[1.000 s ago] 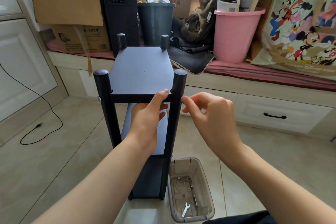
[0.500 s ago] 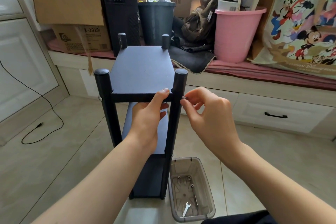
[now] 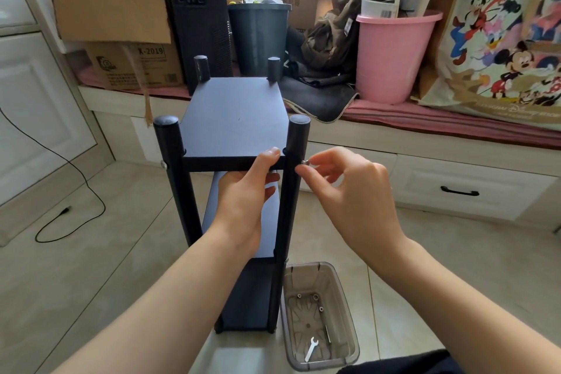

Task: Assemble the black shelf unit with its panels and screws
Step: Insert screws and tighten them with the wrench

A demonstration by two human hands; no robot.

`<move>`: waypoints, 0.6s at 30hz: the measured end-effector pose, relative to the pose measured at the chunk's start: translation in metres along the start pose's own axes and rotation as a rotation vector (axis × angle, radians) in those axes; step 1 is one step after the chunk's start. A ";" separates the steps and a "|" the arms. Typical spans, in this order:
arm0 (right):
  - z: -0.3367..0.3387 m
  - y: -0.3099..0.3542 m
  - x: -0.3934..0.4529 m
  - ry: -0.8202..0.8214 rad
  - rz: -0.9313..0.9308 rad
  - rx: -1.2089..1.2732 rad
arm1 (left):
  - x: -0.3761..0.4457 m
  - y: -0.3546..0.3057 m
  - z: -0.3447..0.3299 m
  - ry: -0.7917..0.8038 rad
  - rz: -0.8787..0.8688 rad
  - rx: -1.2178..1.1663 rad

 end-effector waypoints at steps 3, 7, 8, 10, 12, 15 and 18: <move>-0.001 0.002 0.001 0.004 0.008 0.008 | 0.000 0.000 0.000 0.002 0.000 0.002; -0.002 -0.001 0.002 0.016 0.010 -0.011 | 0.000 -0.001 0.000 0.005 -0.006 -0.001; 0.000 -0.001 0.002 0.000 0.011 -0.005 | 0.000 -0.001 0.000 0.010 -0.009 -0.004; 0.000 0.001 0.001 -0.017 0.018 0.000 | -0.001 -0.001 0.000 0.009 -0.015 -0.004; -0.002 0.003 0.001 -0.004 0.031 -0.012 | 0.000 -0.002 0.000 0.005 -0.014 -0.001; -0.005 0.000 0.001 0.008 0.031 -0.032 | 0.001 -0.001 0.000 0.009 -0.008 0.003; -0.002 -0.001 0.000 0.019 0.020 -0.015 | 0.000 -0.001 0.000 0.011 -0.013 0.002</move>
Point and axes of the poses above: each hand's wrist, its own x-axis towards the middle knuckle, its own z-axis out of the back of the hand, y = z × x, the point moved 1 cm from there along x, towards the middle knuckle, and after that the axes turned 3 degrees about -x, right-handed, at the moved point
